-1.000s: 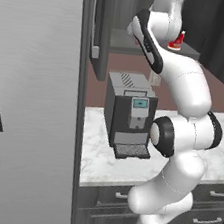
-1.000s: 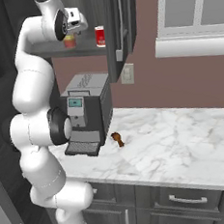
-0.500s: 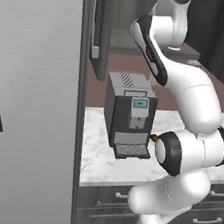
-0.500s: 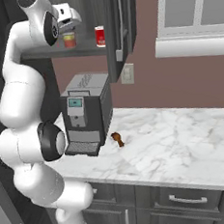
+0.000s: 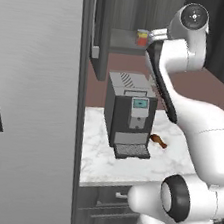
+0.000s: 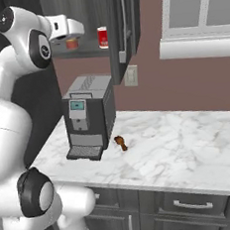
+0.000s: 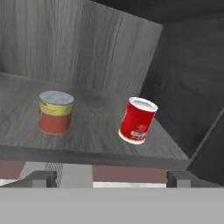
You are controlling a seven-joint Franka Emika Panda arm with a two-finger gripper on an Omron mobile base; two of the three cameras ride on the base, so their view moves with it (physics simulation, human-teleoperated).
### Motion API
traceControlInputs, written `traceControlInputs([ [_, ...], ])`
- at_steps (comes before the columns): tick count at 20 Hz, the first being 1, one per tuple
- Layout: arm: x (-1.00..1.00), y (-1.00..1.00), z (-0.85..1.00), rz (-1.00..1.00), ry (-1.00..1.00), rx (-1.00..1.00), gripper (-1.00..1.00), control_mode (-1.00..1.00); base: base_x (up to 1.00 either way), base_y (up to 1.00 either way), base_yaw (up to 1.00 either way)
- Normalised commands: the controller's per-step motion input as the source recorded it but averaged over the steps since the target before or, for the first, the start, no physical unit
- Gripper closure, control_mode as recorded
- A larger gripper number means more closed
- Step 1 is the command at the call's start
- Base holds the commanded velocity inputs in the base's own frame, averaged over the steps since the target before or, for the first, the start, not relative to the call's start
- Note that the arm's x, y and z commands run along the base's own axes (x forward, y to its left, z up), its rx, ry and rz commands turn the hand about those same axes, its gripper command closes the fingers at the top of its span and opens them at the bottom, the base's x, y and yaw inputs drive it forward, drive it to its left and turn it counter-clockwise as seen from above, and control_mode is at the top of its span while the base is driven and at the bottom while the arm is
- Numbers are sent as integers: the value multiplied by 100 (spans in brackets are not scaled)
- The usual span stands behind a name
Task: Restock the canned food cabinet by taking the new fresh canned food from the counter and placing it in the cabinet. Then, take the old canned food from the cabinet and place it on the counter.
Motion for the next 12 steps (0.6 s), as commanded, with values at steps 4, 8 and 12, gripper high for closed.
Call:
traceControlInputs([
  [4,-81,-88,0,-28,0,21,-100,-100,0,0,0],
  [8,-15,-58,0,-12,3,25,-100,-100,0,0,0],
  [12,1,-31,-3,-9,13,19,-100,-100,0,0,0],
])
